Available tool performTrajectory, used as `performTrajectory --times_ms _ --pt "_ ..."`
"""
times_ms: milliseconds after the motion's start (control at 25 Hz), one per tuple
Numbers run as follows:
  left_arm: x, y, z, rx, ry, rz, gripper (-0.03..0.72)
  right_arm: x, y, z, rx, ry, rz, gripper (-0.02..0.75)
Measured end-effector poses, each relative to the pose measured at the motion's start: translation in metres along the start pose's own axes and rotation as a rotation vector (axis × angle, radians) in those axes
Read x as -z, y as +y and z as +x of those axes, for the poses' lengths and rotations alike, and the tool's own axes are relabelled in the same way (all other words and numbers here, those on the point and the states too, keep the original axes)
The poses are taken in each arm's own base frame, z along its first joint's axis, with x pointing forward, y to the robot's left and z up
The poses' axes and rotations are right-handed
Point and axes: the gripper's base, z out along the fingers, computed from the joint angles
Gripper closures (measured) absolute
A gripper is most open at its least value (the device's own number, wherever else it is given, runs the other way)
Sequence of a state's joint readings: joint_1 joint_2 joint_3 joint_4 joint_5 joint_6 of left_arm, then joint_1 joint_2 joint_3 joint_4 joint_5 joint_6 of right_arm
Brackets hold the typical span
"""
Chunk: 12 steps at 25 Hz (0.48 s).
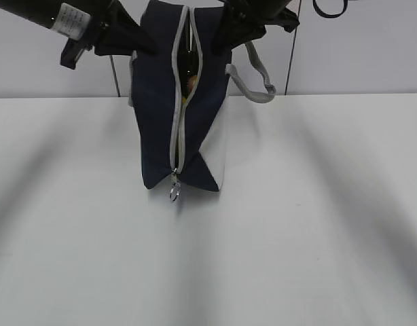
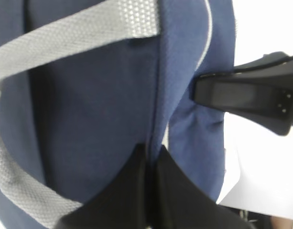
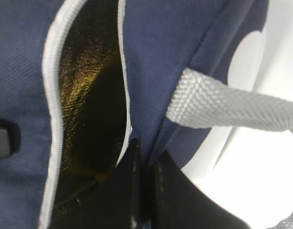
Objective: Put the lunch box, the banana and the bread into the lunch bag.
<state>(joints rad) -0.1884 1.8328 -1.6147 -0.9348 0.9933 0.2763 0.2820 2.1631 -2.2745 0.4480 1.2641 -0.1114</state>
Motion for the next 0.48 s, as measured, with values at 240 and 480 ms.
performTrajectory --times_ms 240,480 --pt "-0.029 0.012 0.000 0.079 0.017 0.040 0.690 0.001 -0.006 0.001 0.006 0.009 0.048 0.748" --pt "-0.039 0.021 0.000 0.111 0.021 0.040 0.690 0.000 -0.009 0.002 0.003 0.019 0.071 0.749"
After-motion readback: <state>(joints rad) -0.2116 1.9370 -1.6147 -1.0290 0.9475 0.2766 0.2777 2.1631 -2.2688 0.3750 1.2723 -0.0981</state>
